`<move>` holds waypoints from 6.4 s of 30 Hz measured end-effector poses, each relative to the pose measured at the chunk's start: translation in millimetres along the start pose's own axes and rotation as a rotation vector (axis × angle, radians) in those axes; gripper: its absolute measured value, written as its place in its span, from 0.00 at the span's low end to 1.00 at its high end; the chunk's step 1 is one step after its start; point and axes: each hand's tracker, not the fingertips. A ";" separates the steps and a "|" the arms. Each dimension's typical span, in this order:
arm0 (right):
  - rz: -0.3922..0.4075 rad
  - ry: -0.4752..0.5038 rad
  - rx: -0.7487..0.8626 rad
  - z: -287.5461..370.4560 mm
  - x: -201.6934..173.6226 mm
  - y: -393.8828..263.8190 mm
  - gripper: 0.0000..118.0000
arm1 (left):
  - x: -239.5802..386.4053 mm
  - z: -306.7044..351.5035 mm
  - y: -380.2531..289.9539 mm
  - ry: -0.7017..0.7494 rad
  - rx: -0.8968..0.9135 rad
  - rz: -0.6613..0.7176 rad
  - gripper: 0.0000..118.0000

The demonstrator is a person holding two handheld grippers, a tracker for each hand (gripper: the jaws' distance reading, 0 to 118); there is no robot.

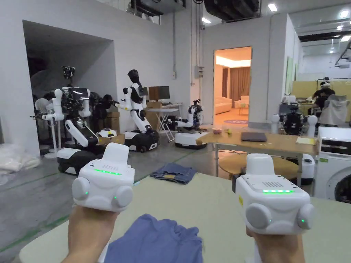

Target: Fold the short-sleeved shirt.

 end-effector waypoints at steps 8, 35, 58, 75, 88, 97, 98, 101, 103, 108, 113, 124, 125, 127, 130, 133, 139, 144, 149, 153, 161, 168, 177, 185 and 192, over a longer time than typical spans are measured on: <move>0.064 0.034 -0.037 -18.0 -17.8 -40.8 0.00 | 22.6 -99.4 -83.4 -0.182 -0.524 0.018 0.00; 0.034 -0.123 -0.239 -76.3 102.5 -139.7 0.00 | 199.5 -186.9 -196.7 -0.465 -0.650 -0.090 0.00; 0.022 -0.590 -0.122 167.6 319.9 -56.0 0.00 | 554.5 113.3 -11.5 -1.204 -0.340 -0.248 0.00; -0.003 -0.532 -0.189 178.7 320.7 -102.2 0.00 | 430.8 103.7 -48.3 -1.072 -0.121 -0.152 0.86; -0.059 -0.397 -0.181 142.5 252.8 -110.1 0.00 | 184.6 22.9 -50.6 -0.678 -0.208 0.045 0.00; -0.049 -0.400 -0.230 122.1 270.6 -130.5 0.00 | 221.3 -77.9 -110.5 -0.635 -0.598 -0.037 0.00; -0.045 -0.408 -0.239 120.9 275.0 -134.4 0.00 | 231.8 -84.4 -117.6 -0.636 -0.611 -0.057 0.00; -0.044 -0.431 -0.266 114.1 293.5 -141.6 0.00 | 257.6 -99.8 -128.3 -0.619 -0.591 -0.062 0.12; -0.050 -0.458 -0.282 113.4 308.2 -145.5 0.00 | 277.5 -117.0 -135.9 -0.594 -0.622 -0.093 0.84; -0.075 -0.535 -0.337 105.9 352.8 -158.0 0.00 | 312.3 -154.8 -161.7 -0.547 -0.726 -0.157 0.98; -0.147 -0.612 -0.478 86.2 408.6 -176.8 0.00 | 327.7 -148.0 -170.2 -0.549 -0.753 -0.159 0.79; -0.417 -0.550 -0.692 14.7 480.4 -228.4 0.97 | 319.5 -117.2 -124.3 -0.591 -0.639 -0.138 0.02; -0.454 -0.541 -0.714 12.7 481.2 -234.0 0.97 | 319.2 -116.9 -121.1 -0.590 -0.632 -0.146 0.02; -0.508 -0.494 -0.782 11.9 475.6 -242.7 0.96 | 320.7 -114.6 -116.8 -0.585 -0.617 -0.176 0.02; -0.442 -0.455 -0.918 8.8 455.0 -249.1 0.26 | 322.5 -117.2 -118.0 -0.589 -0.617 -0.181 0.02; -0.511 -0.461 -0.873 18.1 456.3 -242.4 0.05 | 322.2 -119.5 -121.3 -0.588 -0.622 -0.185 0.02; -0.368 -0.449 -0.694 43.8 438.2 -177.5 0.03 | 296.4 -109.2 -91.1 -0.570 -0.507 -0.156 0.01; -0.157 -0.455 -0.495 63.4 405.7 -100.3 0.03 | 272.3 -96.6 -39.8 -0.524 -0.373 -0.172 0.01; -0.103 -0.467 -0.326 74.1 385.1 -21.7 0.03 | 251.3 -91.8 21.4 -0.487 -0.265 -0.153 0.01; -0.054 -0.494 -0.241 74.0 379.7 35.8 0.03 | 236.1 -92.5 73.2 -0.483 -0.191 -0.105 0.01; -0.013 -0.570 -0.050 68.8 384.1 141.6 0.03 | 225.7 -95.9 181.7 -0.470 -0.008 0.008 0.01; -0.019 -0.599 0.006 55.8 399.0 178.1 0.03 | 235.3 -111.7 241.4 -0.464 0.071 0.042 0.01; -0.057 -0.653 -0.130 21.6 431.9 55.8 0.03 | 295.8 -150.1 140.4 -0.479 -0.058 0.000 0.01; -0.112 -0.643 -0.201 70.8 435.5 -34.9 0.03 | 287.0 -115.8 67.5 -0.558 -0.144 0.030 0.01; -0.125 -0.594 -0.356 170.1 380.2 -130.7 0.03 | 229.3 -38.9 -43.3 -0.637 -0.262 -0.038 0.01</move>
